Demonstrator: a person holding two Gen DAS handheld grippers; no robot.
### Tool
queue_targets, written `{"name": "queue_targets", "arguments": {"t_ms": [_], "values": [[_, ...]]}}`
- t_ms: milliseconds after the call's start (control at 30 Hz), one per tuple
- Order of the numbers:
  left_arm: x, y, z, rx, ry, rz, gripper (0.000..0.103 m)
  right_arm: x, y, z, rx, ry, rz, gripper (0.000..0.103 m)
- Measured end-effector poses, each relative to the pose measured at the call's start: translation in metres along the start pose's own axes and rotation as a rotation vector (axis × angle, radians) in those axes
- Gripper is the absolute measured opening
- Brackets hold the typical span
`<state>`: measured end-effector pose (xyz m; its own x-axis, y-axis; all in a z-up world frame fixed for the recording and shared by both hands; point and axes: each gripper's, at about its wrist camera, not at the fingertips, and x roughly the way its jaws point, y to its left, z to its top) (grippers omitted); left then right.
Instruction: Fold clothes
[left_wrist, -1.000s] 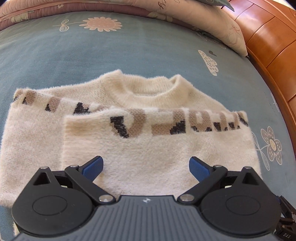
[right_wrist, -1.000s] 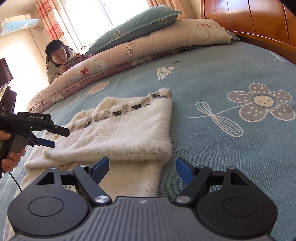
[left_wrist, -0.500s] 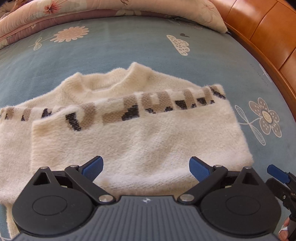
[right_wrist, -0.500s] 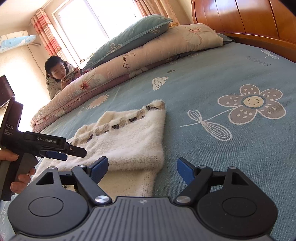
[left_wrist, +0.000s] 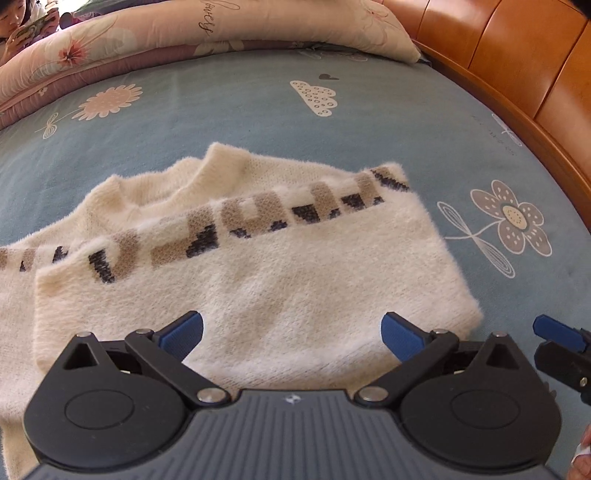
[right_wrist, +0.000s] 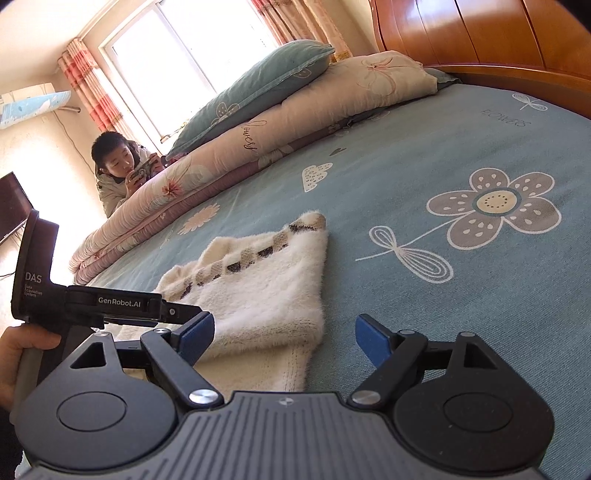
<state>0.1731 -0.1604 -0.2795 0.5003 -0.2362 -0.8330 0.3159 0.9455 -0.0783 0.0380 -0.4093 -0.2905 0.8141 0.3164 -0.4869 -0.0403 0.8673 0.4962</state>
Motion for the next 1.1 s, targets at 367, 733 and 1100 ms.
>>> {"name": "queue_targets", "arguments": {"t_ms": [367, 733, 1100], "values": [[0.009, -0.018, -0.017, 0.062, 0.053, 0.026, 0.102, 0.0, -0.006, 0.002, 0.026, -0.009, -0.01, 0.089], [0.02, -0.041, -0.019, 0.098, 0.094, -0.037, 0.102, 0.001, -0.006, 0.003, 0.032, -0.008, -0.019, 0.09], [-0.087, -0.007, -0.03, 0.102, 0.079, -0.001, 0.102, -0.022, 0.041, 0.017, -0.001, -0.036, -0.005, 0.094]]}}
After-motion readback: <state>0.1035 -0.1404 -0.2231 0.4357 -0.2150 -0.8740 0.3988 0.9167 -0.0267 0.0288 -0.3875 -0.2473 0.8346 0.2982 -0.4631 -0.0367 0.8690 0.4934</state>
